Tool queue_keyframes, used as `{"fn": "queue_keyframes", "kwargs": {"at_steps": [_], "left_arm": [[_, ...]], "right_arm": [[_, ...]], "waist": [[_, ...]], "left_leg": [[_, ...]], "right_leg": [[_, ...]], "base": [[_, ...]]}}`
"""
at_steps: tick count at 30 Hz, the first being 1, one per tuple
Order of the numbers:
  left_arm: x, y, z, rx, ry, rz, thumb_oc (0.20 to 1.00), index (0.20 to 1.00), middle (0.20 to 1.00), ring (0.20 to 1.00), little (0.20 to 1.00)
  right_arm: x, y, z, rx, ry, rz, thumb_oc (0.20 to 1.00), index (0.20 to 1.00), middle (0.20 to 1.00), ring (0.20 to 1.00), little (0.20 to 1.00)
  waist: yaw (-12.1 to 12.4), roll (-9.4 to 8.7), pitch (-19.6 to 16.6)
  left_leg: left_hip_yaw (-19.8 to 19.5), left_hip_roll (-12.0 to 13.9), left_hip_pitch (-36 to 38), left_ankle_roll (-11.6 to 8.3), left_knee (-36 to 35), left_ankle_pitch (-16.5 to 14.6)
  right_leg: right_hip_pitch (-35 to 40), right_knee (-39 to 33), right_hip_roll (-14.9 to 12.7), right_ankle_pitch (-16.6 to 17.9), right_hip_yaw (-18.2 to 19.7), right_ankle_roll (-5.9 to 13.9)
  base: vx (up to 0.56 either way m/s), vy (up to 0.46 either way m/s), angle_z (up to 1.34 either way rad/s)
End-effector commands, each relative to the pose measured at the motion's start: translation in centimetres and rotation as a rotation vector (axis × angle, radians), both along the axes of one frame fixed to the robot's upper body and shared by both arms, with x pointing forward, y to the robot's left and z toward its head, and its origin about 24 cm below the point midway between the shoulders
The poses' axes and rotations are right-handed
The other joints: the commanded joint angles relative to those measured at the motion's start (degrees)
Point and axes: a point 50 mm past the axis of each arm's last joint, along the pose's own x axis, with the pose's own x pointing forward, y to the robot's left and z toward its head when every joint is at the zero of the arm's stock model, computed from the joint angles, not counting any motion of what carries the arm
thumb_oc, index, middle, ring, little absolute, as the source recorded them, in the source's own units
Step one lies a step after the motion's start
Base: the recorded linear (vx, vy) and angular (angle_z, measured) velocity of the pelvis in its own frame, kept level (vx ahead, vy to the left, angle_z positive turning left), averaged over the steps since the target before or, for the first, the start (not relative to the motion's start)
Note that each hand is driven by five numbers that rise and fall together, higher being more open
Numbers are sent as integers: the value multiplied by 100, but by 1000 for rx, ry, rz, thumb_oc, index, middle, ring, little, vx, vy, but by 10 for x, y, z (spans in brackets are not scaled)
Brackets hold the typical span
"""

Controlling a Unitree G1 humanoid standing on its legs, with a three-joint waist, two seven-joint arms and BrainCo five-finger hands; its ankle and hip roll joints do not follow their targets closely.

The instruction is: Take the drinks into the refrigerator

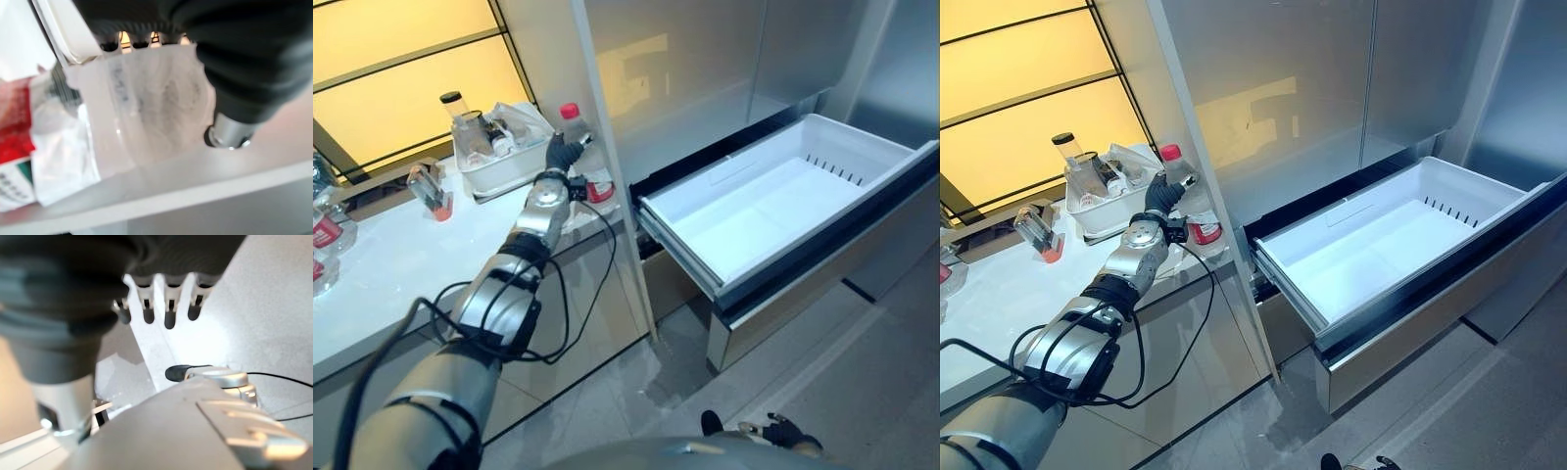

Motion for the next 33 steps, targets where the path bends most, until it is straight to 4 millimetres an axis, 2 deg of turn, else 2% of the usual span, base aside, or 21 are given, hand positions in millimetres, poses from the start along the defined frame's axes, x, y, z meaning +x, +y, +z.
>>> {"fn": "queue_keyframes", "kwargs": {"at_steps": [1, 10, 13, 15, 16, 17, 19, 22, 23, 24, 26, 27, 28, 29, 30, 31, 33], "left_arm": [[-11, -56, -22, -45, 52, -186, 200, 200, 200, 200, 200], [-30, -51, -16, -111, -59, -261, 200, 200, 200, 200, 200], [-41, -43, -11, -156, -114, -293, 200, 200, 200, 200, 200], [-55, -29, -6, -171, -169, -320, 200, 200, 200, 200, 200], [-55, -29, -6, -171, -169, -320, 200, 200, 200, 200, 200], [-67, -19, -3, -194, -207, -336, 200, 200, 200, 200, 200], [-78, -10, -3, -217, -228, -342, 200, 200, 200, 200, 200], [-90, -4, -4, -225, -247, -360, 200, 200, 200, 200, 200], [-98, 11, -1, -217, -276, -346, 200, 200, 200, 200, 200], [-98, 11, -1, -218, -275, -347, 200, 200, 200, 200, 200], [-106, 18, -10, -214, -258, -339, 200, 200, 200, 200, 200], [-109, 20, -9, -219, -269, -336, 200, 200, 200, 200, 200], [-114, 19, -8, -233, -281, -343, 200, 200, 200, 200, 200], [-118, 25, -6, -226, -297, -324, 200, 200, 200, 200, 200], [-122, 30, -11, -225, -285, -306, 200, 200, 200, 200, 200], [-122, 30, -11, -225, -283, -307, 200, 200, 200, 200, 200], [-124, 30, -14, -231, -275, -312, 200, 200, 200, 200, 200]], "right_arm": [[0, -5, 1, -23, 2, -14, 1000, 1000, 1000, 1000, 1000], [11, -3, 3, -2, -44, -42, 1000, 1000, 1000, 1000, 1000], [15, -2, 4, 7, -66, -67, 1000, 1000, 1000, 1000, 1000], [23, -1, 6, 26, -113, -117, 1000, 1000, 1000, 1000, 1000], [23, -1, 6, 26, -113, -117, 1000, 1000, 1000, 1000, 1000], [28, -8, 10, 25, -160, -187, 1000, 1000, 1000, 1000, 1000], [33, -14, 14, 17, -202, -249, 1000, 1000, 1000, 1000, 1000], [36, -25, 19, 0, -253, -326, 1000, 1000, 1000, 1000, 1000], [11, -80, 36, -79, -293, -454, 1000, 1000, 1000, 1000, 1000], [11, -80, 36, -80, -292, -455, 1000, 1000, 1000, 1000, 1000], [29, -53, 40, -19, -451, -424, 1000, 1000, 1000, 1000, 1000], [12, -86, 45, -88, -444, -584, 1000, 1000, 1000, 1000, 1000], [27, -95, 60, -143, -530, -572, 1000, 1000, 1000, 1000, 1000], [32, -101, 70, -157, -599, -586, 1000, 1000, 1000, 1000, 1000], [30, -111, 78, -198, -650, -647, 1000, 1000, 1000, 1000, 1000], [29, -111, 78, -200, -648, -647, 1000, 1000, 1000, 1000, 1000], [48, -131, 109, -263, -831, -707, 1000, 1000, 1000, 1000, 1000]], "waist": [[-200, -122, 207], [4, -231, 244], [83, -265, 270], [155, -287, 284], [154, -287, 283], [205, -296, 294], [234, -301, 295], [263, -305, 286], [250, -335, 311], [250, -317, 291], [171, -349, 319], [156, -327, 290], [141, -341, 312], [119, -340, 307], [114, -336, 297], [115, -316, 282], [83, -329, 266]], "left_leg": [[56, -246, -225, 345, 145, 118], [-107, -265, -320, 372, 189, 122], [-165, -280, -353, 380, 213, 120], [-200, -288, -368, 389, 211, 118], [-200, -289, -368, 389, 211, 118], [-218, -292, -372, 394, 211, 111], [-222, -297, -370, 398, 218, 102], [-227, -300, -358, 404, 215, 85], [-216, -306, -362, 401, 232, 114], [-224, -301, -340, 405, 212, 71], [-165, -304, -383, 409, 235, 119], [-175, -307, -313, 428, 211, 37], [-142, -315, -349, 433, 235, 82], [-135, -317, -356, 439, 238, 75], [-140, -324, -343, 454, 238, 49], [-153, -319, -305, 461, 221, -9], [-126, -343, -310, 483, 242, 4]], "right_leg": [[383, 503, 126, -670, 38, 140], [384, 536, 70, -686, -108, 134], [375, 549, 55, -693, -150, 134], [372, 547, 47, -698, -194, 135], [372, 547, 46, -698, -195, 135], [371, 545, 41, -700, -202, 135], [376, 546, 39, -704, -204, 134], [390, 551, 30, -721, -219, 135], [362, 572, 30, -684, -216, 143], [382, 560, 35, -724, -220, 151], [291, 620, 38, -673, -162, 139], [342, 620, 34, -740, -167, 173], [278, 657, 33, -684, -133, 156], [248, 678, 36, -688, -115, 154], [257, 685, 35, -709, -111, 157], [291, 679, 40, -765, -116, 168], [261, 717, 31, -729, -72, 162]], "base": [[-32, -8, 3], [-29, -3, 11], [-32, 3, 7], [-11, 2, 3], [0, 0, 0], [0, 0, 0], [0, 0, 0], [-11, -1, 1], [3, 5, 3], [0, 0, 0], [-13, 31, 5], [-33, 29, 2], [4, 42, -3], [-46, 24, -4], [37, 38, -5], [17, 27, -9], [-1, 31, -4]]}}
